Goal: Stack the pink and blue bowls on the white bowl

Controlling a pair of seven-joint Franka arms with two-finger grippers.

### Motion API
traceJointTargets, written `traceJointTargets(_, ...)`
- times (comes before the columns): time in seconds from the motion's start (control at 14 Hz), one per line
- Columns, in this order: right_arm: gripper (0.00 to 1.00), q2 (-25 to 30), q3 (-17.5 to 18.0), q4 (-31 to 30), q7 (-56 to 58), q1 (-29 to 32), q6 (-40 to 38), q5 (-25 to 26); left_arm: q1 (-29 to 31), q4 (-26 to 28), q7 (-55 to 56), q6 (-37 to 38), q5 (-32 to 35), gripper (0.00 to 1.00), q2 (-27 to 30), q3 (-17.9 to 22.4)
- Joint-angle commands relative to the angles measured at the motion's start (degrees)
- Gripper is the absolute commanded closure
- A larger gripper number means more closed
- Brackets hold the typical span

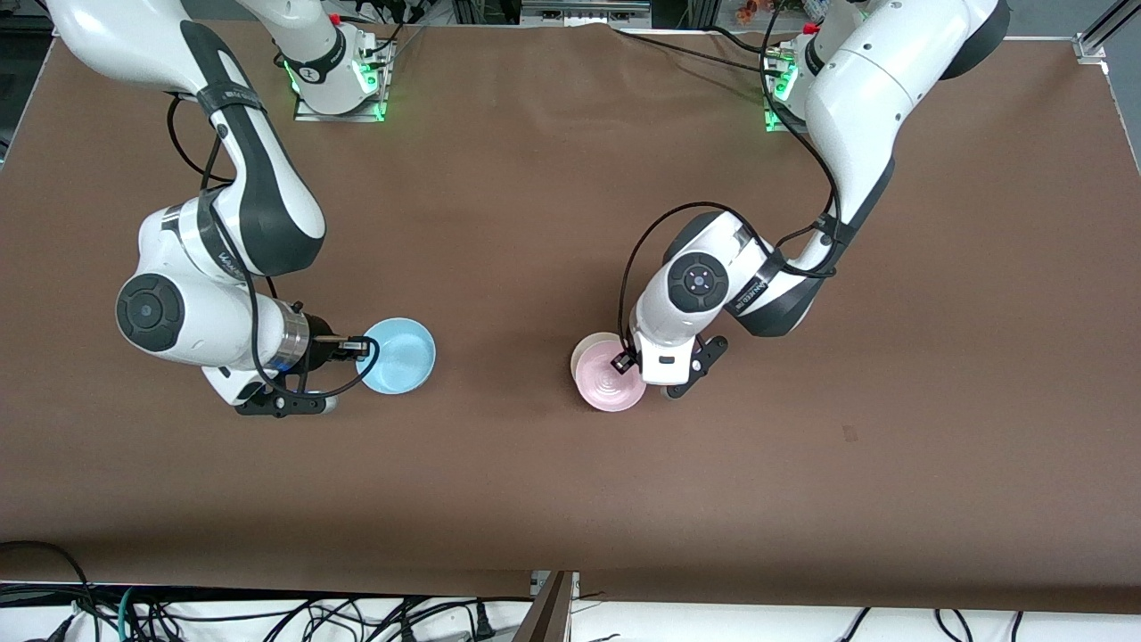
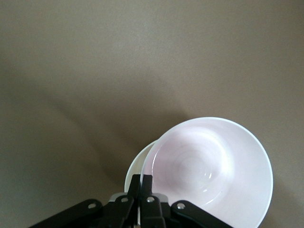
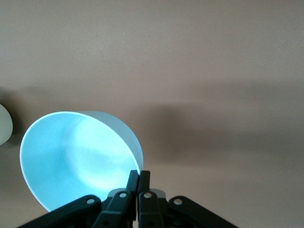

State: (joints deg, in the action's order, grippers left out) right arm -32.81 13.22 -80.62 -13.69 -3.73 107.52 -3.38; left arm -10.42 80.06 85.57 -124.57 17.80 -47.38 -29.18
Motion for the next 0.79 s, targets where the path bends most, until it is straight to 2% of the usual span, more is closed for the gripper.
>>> traceJointTargets(0.0,1.00,0.1,0.1,0.6,-0.7,0.0,-1.0,-0.3,-1.8,-0.9,1.0,0.0,2.5,1.00,-1.2,0.6)
traceJointTargets(0.5,1.00,0.1,0.1,0.6,-0.6,0.0,-1.0,-0.3,-1.4,-1.3,0.7,0.5,2.0,1.00,-0.7,0.5)
traceJointTargets(0.64,1.00,0.1,0.1,0.6,-0.6,0.0,-0.9,-0.3,-1.4,-1.3,0.8,0.5,2.0,0.92,-1.0,0.5)
traceJointTargets(0.71,1.00,0.1,0.1,0.6,-0.6,0.0,-0.9,-0.3,-1.3,-1.3,0.9,0.4,2.0,0.82,-1.0,0.5)
